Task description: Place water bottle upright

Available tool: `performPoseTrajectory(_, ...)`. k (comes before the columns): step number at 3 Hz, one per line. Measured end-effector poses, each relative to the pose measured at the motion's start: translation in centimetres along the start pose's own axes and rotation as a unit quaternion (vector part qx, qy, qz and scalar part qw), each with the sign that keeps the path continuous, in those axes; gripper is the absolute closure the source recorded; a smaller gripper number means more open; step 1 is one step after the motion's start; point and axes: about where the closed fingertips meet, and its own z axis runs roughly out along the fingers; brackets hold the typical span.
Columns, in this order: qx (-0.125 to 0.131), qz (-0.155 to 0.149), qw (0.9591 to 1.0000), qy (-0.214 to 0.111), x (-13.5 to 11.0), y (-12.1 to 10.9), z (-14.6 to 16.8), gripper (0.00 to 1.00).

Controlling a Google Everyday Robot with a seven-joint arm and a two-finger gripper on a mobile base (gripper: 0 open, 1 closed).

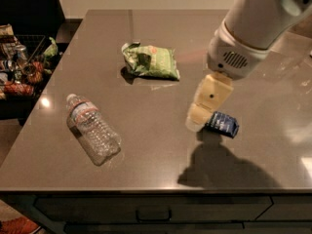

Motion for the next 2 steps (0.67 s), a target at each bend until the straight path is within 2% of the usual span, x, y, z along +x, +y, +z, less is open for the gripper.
performPoseTrajectory(1, -0.015, 0.026, 0.9995, -0.009, -2.4, -0.1, 1.6, 0.00)
performPoseTrajectory(2, -0.039, 0.057, 0.9976, -0.007, -7.1, 0.5, 5.0, 0.00)
